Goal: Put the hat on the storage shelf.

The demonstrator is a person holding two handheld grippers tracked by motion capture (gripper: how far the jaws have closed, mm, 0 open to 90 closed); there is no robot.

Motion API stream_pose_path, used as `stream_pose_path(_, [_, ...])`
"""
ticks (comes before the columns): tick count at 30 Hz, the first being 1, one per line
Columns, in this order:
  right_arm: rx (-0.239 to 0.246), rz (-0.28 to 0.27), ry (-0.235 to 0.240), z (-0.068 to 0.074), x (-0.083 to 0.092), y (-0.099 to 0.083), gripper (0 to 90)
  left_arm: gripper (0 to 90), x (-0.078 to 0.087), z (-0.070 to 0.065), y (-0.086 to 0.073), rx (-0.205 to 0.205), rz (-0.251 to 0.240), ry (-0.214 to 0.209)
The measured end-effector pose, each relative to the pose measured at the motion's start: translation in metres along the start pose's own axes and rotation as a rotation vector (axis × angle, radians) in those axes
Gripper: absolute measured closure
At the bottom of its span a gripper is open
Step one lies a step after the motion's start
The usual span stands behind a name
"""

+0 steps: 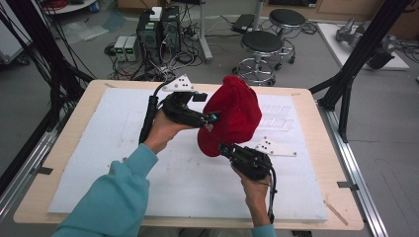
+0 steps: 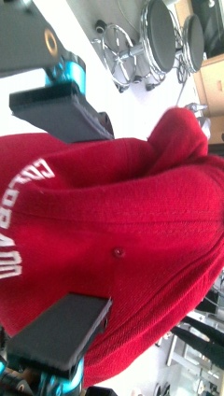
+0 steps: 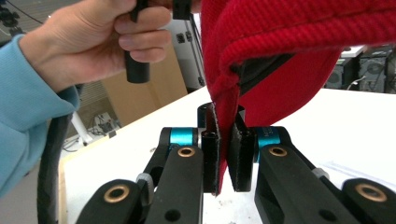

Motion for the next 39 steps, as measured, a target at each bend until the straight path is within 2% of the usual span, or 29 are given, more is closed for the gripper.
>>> stream_pose_path(4, [0.005,0.004,-0.017,-0.002,0.002,0.001,85.3,13.1,0.008,0.003,-0.002,-0.014,0.004,-0.007])
stream_pose_path(8, [0.02,0.003,-0.046,-0.004,0.006,0.006,85.3,12.5,0.019,0.008,-0.009,-0.044,0.001,0.012])
stream_pose_path(10, [0.029,0.003,-0.051,-0.006,0.008,0.009,85.3,12.5,0.027,0.013,-0.017,-0.066,0.02,0.036])
stream_pose_path(16, [0.083,0.011,-0.107,-0.014,0.018,0.03,85.2,12.5,0.053,0.029,-0.042,-0.063,0.046,0.078])
stream_pose_path(21, [0.113,0.007,-0.15,-0.024,0.021,0.042,85.2,12.5,0.08,0.045,-0.071,-0.025,0.07,0.137])
stream_pose_path(22, [0.12,0.012,-0.163,-0.027,0.021,0.044,85.2,12.5,0.085,0.046,-0.078,-0.019,0.069,0.145])
stream_pose_path(23, [0.147,0.027,-0.192,-0.032,0.021,0.049,85.1,12.5,0.09,0.048,-0.085,-0.01,0.067,0.155])
stream_pose_path(29, [0.196,0.054,-0.236,-0.045,0.017,0.059,85.1,12.5,0.12,0.055,-0.13,0.052,0.061,0.226])
stream_pose_path(34, [0.217,0.079,-0.266,-0.055,0.01,0.064,85.1,12.5,0.135,0.056,-0.155,0.079,0.068,0.251])
stream_pose_path(39, [0.225,0.091,-0.286,-0.068,0.0,0.066,85.1,12.5,0.144,0.056,-0.172,0.096,0.058,0.272])
Point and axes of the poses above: each handheld gripper's, and its own axes: x roughly backward along the jaws, y roughly out of its top, z roughly to its left, the point moved 3 cm from there along -x, roughly forward along the jaws
